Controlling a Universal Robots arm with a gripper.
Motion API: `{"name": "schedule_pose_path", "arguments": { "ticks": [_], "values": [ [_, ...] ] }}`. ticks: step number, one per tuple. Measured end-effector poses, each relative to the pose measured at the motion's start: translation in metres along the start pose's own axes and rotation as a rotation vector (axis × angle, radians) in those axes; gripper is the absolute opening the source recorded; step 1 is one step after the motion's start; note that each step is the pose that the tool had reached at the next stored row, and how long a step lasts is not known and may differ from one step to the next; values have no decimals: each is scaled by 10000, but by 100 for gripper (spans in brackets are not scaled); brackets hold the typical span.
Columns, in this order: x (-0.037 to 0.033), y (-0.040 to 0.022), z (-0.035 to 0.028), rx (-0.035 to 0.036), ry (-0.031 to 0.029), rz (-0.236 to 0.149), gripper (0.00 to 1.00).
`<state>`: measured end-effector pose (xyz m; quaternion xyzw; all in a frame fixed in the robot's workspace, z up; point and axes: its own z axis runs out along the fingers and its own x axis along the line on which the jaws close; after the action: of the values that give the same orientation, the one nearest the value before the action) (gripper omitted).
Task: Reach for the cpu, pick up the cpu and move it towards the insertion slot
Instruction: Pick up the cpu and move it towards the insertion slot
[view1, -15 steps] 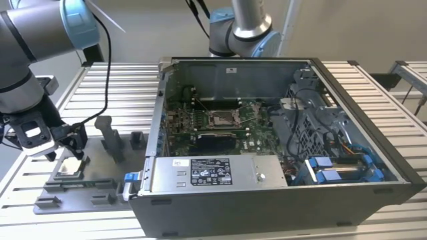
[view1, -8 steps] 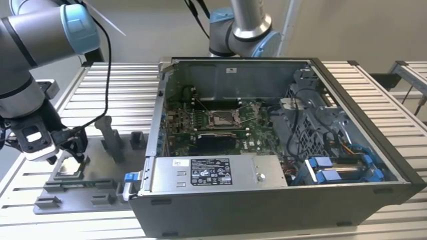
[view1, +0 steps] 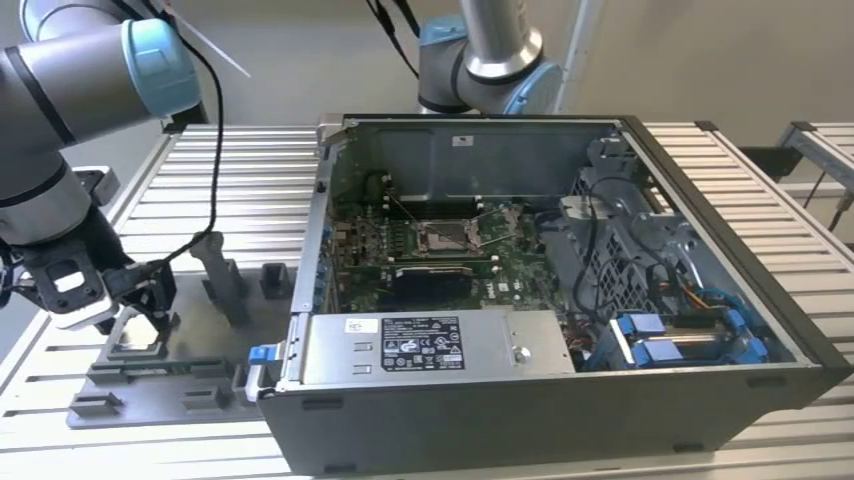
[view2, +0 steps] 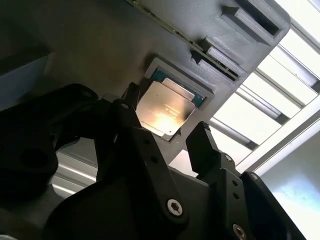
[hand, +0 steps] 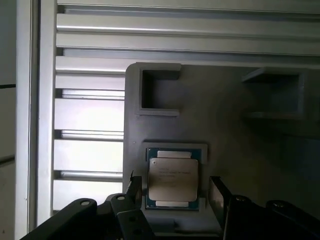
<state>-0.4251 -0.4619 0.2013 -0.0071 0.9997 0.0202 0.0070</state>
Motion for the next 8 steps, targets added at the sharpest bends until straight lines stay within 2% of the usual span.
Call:
{"name": "schedule_pose_path", "arguments": {
  "ticks": [8],
  "values": [
    [7, -2, 64, 1, -12, 0, 100]
  ]
}}
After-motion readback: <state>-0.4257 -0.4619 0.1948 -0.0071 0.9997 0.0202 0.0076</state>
